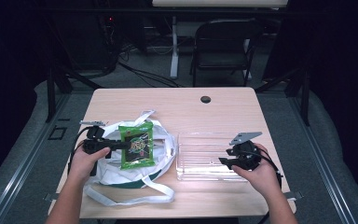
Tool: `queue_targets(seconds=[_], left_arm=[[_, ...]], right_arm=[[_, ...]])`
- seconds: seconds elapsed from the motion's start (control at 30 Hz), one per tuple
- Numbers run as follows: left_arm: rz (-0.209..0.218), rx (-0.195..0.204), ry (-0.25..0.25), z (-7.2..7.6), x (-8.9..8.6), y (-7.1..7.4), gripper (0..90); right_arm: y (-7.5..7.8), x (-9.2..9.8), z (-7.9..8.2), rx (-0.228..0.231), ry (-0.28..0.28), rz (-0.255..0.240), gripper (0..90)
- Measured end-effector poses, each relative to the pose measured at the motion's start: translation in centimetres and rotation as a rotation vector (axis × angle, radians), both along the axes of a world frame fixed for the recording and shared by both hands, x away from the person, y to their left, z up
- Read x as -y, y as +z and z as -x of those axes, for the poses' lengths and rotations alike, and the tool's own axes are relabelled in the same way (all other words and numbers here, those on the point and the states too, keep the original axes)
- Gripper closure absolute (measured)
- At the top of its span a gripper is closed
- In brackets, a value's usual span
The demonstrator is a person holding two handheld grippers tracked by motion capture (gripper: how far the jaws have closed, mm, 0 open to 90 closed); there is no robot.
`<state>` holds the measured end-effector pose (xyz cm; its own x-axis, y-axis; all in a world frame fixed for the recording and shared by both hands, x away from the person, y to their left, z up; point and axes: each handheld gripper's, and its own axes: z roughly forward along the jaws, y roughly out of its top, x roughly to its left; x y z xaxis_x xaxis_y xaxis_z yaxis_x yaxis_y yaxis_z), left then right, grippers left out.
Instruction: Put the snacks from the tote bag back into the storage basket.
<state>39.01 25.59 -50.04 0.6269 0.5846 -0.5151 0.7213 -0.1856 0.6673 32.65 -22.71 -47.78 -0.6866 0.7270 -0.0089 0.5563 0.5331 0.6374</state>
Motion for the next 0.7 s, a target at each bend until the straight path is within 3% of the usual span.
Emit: queue_targets(seconds=[0.2, 0.4, 0.63, 0.7], left_arm=[[0.011, 0.043, 0.022, 0.3, -0.1, 0.7, 72.3], [0.020, 0.059, 0.030, 0.6, -0.2, 1.0, 72.3], [0.016, 0.084, 0.027, 0.8, -0.2, 1.5, 72.3], [0.017, 0.087, 0.029, 0.8, -0.1, 1.5, 72.3]], right_arm=[[0.7, -0.9, -1.0, -0.058, 0.070, 0.046, 54.3], [1.3, -1.6, -2.2, -0.124, 0.149, 0.083, 54.2], [2.1, -2.5, -3.6, -0.138, 0.191, 0.161, 55.0], [2.1, -2.6, -3.8, -0.142, 0.190, 0.151, 55.1]])
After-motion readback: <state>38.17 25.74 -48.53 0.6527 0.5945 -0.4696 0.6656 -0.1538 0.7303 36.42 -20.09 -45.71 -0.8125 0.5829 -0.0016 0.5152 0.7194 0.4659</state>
